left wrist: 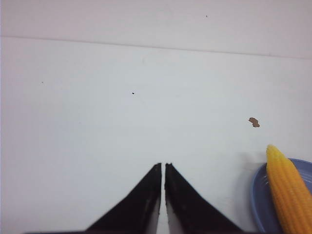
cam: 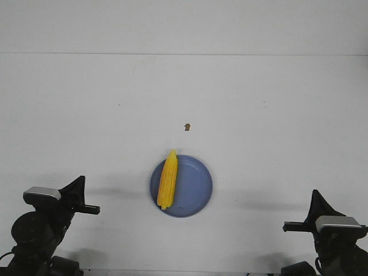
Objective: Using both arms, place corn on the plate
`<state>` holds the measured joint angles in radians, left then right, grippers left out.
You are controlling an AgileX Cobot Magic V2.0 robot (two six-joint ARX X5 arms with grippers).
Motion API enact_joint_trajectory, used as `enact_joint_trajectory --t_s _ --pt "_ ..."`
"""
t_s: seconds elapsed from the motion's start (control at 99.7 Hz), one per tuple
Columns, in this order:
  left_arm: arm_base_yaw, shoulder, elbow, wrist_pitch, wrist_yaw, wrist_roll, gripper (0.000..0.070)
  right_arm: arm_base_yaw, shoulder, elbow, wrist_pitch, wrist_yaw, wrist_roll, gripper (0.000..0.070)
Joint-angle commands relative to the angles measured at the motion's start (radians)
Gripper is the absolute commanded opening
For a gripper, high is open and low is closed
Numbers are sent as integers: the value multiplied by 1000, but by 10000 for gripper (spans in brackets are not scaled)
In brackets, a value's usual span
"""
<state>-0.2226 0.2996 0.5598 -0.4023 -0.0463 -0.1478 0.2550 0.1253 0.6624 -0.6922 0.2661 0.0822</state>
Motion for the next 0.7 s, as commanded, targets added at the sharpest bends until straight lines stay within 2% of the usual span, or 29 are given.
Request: enact_joint_trajectory --t_s 0.0,0.08,0.15,0.211,0.421,0.692 --pt "0 -1 11 14 1 -3 16 3 0 5 10 3 -5 0" --pt "0 -1 11 14 -2 6 11 3 0 5 10 3 -4 0" --pt "1 -1 11 53 -77 83 12 3 0 5 10 3 -5 0" --pt "1 -13 11 88 -121 110 13 3 0 5 10 3 -5 0" --pt "1 -86 -17 143 -121 108 13 3 0 5 10 3 -5 0" --pt "26 -218 -286 426 -118 98 13 3 1 5 10 3 -4 0"
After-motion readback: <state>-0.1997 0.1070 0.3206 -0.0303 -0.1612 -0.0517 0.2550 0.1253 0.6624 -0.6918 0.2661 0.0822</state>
